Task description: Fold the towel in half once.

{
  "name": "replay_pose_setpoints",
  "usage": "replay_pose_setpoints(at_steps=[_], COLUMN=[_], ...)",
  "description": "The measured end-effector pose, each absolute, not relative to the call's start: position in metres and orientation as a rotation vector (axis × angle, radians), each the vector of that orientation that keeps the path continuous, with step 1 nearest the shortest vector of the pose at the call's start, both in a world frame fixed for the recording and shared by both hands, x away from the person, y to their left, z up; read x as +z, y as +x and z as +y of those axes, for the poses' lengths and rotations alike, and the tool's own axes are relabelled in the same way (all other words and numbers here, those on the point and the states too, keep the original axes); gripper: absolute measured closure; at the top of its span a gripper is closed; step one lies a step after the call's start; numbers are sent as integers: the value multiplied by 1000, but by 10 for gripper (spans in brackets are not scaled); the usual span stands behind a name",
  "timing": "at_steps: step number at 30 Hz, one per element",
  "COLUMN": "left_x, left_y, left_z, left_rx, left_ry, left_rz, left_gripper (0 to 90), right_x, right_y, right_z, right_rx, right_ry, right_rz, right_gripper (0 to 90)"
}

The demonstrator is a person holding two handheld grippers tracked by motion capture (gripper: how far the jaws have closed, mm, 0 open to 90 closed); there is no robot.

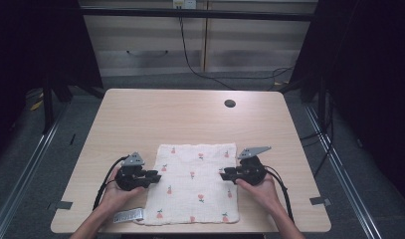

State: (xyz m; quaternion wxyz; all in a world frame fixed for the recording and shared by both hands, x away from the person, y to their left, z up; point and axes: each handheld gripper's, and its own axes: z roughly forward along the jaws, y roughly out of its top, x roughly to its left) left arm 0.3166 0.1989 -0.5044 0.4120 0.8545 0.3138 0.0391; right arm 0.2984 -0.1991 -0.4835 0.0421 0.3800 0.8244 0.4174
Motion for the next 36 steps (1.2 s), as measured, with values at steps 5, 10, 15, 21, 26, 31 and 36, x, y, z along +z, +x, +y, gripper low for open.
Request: replay_pose_setpoints(at_steps=[5, 10, 15, 21, 26, 31, 36], left_x=[-505, -505, -504, -505, -505, -505, -504], left_y=[318, 319, 319, 319, 319, 317, 315], left_z=[199, 200, 198, 199, 200, 198, 197], left_rx=[112, 112, 117, 108, 104, 126, 120], left_ry=[2145, 2144, 2155, 2146, 2139, 2151, 2162], left_rz=[798, 787, 784, 782, 788, 777, 769], left_gripper=[713, 703, 692, 684, 684, 679, 673], right_x=[-485, -490, -492, -494, -496, -500, -505], right_y=[321, 345, 362, 373, 382, 390, 393], right_z=[-204, -210, -219, -225, -228, -236, -236], right_rx=[1254, 1205, 1214, 1213, 1148, 1154, 1160], right_ry=[1205, 1253, 1299, 1356, 1387, 1446, 1446], right_rz=[2465, 2447, 2394, 2348, 2338, 2315, 2319], right_gripper=[650, 618, 594, 578, 546, 549, 638])
